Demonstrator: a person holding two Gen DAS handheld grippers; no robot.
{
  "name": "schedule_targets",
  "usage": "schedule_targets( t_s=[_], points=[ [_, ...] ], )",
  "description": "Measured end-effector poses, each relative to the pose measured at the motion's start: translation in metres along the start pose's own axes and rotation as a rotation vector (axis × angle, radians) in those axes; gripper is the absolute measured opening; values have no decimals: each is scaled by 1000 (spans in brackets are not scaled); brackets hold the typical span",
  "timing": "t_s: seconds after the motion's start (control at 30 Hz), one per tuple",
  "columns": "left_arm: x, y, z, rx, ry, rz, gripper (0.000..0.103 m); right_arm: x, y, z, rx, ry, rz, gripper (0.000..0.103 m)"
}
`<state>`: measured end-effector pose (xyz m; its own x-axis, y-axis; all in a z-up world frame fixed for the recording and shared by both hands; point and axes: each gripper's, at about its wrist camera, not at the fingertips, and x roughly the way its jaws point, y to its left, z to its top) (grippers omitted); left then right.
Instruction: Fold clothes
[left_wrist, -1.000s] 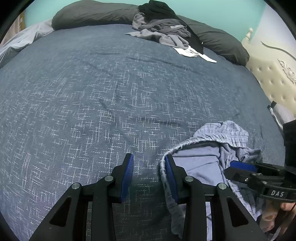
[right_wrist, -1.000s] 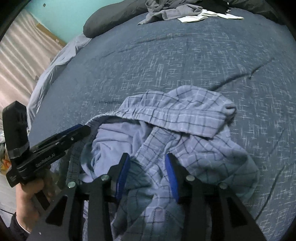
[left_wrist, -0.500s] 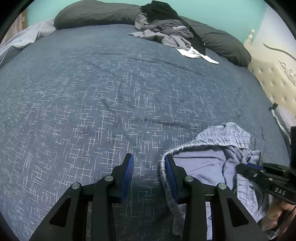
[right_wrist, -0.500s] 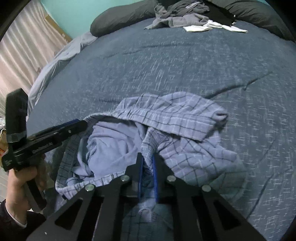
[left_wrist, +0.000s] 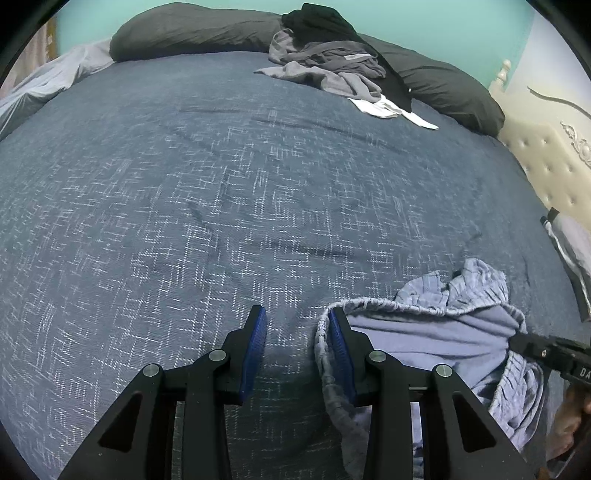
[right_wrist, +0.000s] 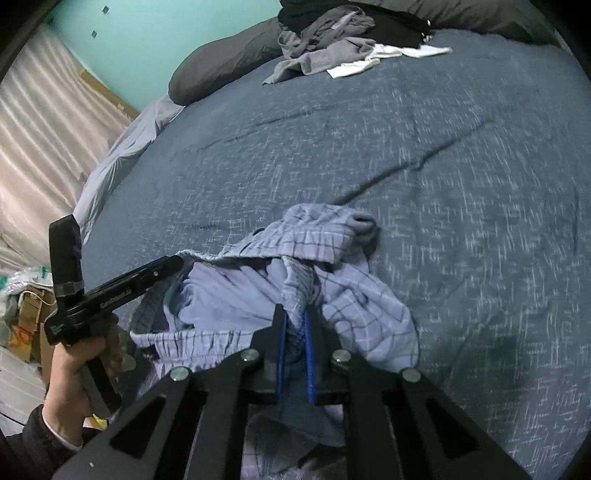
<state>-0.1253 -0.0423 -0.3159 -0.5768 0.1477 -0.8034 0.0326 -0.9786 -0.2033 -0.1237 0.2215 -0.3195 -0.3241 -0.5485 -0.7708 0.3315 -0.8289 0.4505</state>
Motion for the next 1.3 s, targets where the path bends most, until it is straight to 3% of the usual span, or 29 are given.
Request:
schedule_targets(
  t_s=[0.17, 0.43, 0.7, 0.8, 0.9, 1.0, 1.1, 1.3],
  points=[
    [-1, 5, 3, -46, -20, 8, 39, -2, -12, -3, 37, 5, 3, 10],
    [-6, 10, 8, -95, -65, 28, 39, -35, -15, 2, 42, -129, 5, 8],
    [4, 6, 7, -86, -19, -5, 39, -61, -33, 1, 100, -255, -60, 8],
    [3, 1, 9, -76, -29, -19, 40, -62, -47, -1, 137, -254, -82, 8],
    [0, -2, 11, -70, -55, -24, 45, -64, -53, -3, 158, -269, -104, 8],
    [-7, -1, 14, -84, -97, -26, 59, -67, -61, -4, 179, -291, -127, 8],
    [-14, 4, 16, -103, -132, -26, 59, -71, -75, -5, 227, -315, -134, 8],
    [6, 5, 12, -106, -56, -70, 59, -77, -95, -1, 278, -352, -135, 8]
  ],
)
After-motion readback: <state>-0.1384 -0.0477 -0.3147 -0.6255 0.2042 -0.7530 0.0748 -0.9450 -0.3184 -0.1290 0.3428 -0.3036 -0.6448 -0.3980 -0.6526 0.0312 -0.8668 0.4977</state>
